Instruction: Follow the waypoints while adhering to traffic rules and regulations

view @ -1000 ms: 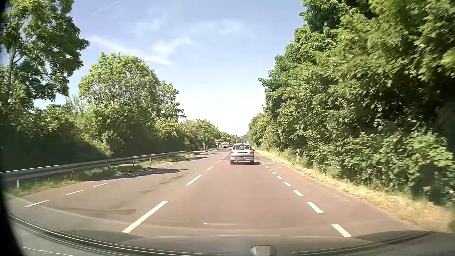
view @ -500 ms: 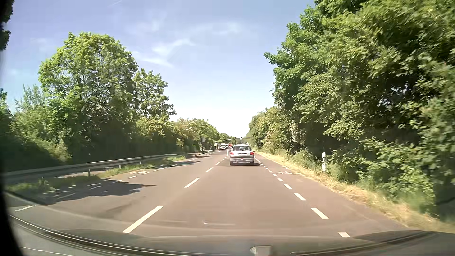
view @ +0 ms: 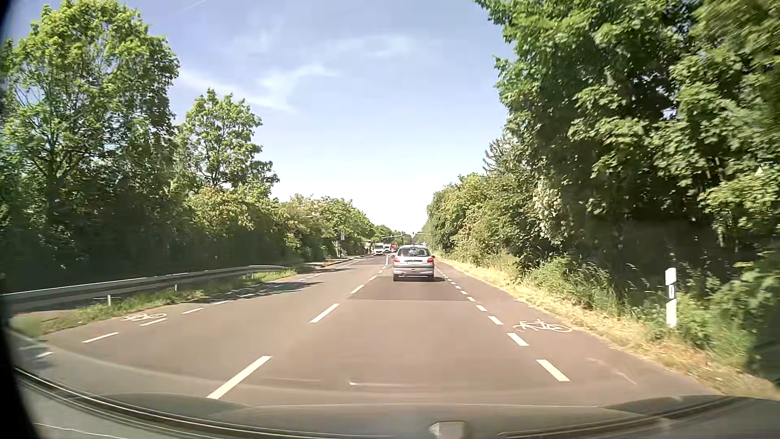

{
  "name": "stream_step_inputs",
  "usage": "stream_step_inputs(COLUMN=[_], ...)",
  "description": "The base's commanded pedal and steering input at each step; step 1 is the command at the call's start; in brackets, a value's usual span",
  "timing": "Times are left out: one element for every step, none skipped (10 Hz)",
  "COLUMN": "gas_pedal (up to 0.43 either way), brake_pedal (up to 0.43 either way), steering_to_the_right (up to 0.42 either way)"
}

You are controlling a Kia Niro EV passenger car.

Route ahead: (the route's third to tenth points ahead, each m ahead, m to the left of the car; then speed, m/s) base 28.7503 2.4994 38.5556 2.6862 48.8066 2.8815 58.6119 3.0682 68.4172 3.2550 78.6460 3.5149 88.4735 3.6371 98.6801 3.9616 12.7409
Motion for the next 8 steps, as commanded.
stream_step_inputs(gas_pedal=[0.000, 0.000, 0.000, 0.000, 0.000, 0.000, 0.000, 0.000], brake_pedal=[0.030, 0.030, 0.030, 0.030, 0.037, 0.043, 0.043, 0.043], steering_to_the_right=[0.001, 0.001, 0.000, 0.001, 0.001, 0.001, 0.001, 0.001])
